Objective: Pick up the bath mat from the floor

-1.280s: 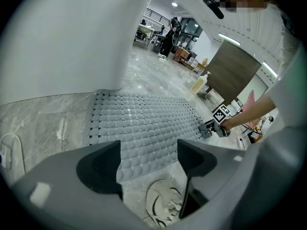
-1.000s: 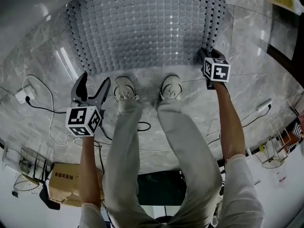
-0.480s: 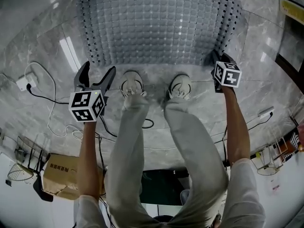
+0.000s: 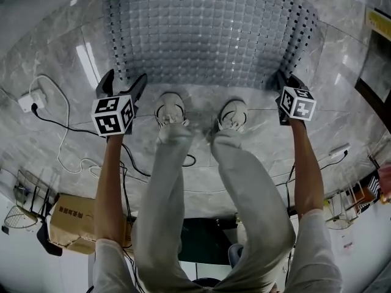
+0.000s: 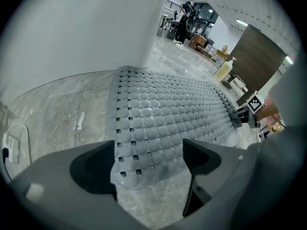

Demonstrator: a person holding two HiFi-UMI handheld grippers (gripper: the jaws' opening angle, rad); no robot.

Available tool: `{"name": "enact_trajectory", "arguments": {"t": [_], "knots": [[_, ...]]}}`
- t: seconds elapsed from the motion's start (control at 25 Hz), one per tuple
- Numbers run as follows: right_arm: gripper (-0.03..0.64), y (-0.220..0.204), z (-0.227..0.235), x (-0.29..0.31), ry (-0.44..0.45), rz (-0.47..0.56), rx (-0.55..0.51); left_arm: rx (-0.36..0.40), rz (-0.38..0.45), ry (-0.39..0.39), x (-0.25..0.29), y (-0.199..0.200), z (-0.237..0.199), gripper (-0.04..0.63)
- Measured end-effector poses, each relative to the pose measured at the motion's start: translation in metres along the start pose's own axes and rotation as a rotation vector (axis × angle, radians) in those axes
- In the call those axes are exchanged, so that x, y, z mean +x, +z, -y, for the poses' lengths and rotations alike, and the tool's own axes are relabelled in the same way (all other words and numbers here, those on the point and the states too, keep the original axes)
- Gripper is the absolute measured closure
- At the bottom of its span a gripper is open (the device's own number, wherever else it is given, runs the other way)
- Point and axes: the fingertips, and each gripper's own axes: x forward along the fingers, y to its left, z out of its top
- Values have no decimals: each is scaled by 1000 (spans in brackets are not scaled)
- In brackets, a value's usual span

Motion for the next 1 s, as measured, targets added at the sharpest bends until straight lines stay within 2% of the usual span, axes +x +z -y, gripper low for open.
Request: {"name": "enact_trajectory", "arguments": {"t": [0.28, 0.52, 0.8, 1.0], "knots": [[554, 0, -1, 2, 14, -4, -6, -9, -46, 73, 27, -2, -26, 143], [554, -1, -2, 1, 18, -8, -9, -27, -75, 94, 42, -9, -32, 138], [554, 0, -1, 2, 14, -9, -17, -15, -41, 125, 45, -9, -33, 135], [554, 0, -1, 2, 13, -9, -12, -25, -47, 149, 44, -8, -35, 138]]}}
